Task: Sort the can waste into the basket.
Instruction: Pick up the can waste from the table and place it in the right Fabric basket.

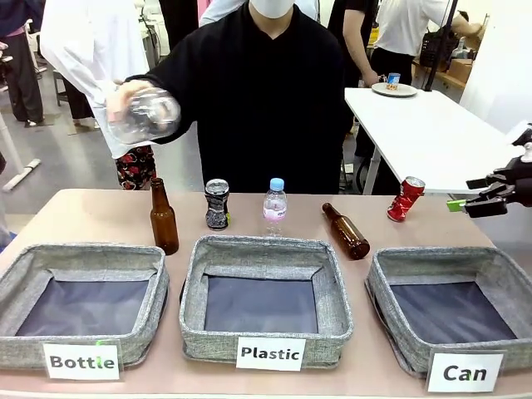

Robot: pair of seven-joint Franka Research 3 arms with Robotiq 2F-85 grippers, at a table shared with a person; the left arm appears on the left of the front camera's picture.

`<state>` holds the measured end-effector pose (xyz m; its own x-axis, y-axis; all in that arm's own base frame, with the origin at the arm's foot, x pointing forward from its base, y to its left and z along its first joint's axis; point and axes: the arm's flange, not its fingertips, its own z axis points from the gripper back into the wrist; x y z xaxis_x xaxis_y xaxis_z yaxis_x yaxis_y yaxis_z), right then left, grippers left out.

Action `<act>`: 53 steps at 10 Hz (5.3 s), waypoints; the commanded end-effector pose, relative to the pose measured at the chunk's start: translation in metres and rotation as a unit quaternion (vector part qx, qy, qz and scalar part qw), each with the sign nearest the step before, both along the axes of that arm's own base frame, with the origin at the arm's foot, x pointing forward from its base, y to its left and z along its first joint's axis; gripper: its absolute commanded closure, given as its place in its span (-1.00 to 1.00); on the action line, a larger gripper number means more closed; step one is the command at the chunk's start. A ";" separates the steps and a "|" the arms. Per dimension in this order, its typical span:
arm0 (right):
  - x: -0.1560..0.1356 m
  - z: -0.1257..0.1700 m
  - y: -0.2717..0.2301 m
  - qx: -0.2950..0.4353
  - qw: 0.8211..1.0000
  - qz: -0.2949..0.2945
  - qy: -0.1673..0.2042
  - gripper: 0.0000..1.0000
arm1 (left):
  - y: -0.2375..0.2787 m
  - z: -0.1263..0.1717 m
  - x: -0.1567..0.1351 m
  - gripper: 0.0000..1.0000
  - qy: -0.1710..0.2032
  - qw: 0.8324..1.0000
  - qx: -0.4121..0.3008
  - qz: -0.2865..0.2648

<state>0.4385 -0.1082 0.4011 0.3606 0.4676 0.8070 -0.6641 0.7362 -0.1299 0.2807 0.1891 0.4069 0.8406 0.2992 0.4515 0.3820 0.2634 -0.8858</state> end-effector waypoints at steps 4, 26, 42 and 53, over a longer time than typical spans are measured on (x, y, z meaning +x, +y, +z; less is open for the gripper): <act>0.057 -0.041 -0.051 0.020 0.999 0.040 -0.027 -1.00 | 0.040 0.077 -0.062 -0.92 -0.099 0.991 -0.089 -0.014; 0.187 -0.150 0.003 0.177 0.977 0.113 -0.021 1.00 | 0.027 0.070 -0.060 -0.92 -0.104 0.991 -0.075 -0.028; -0.078 0.055 0.083 -0.245 0.869 0.366 0.225 1.00 | 0.027 0.070 -0.060 -0.92 -0.104 0.991 -0.075 -0.028; -0.047 0.061 0.072 -0.131 0.887 0.381 0.227 -1.00 | 0.027 0.070 -0.060 -0.92 -0.104 0.991 -0.075 -0.028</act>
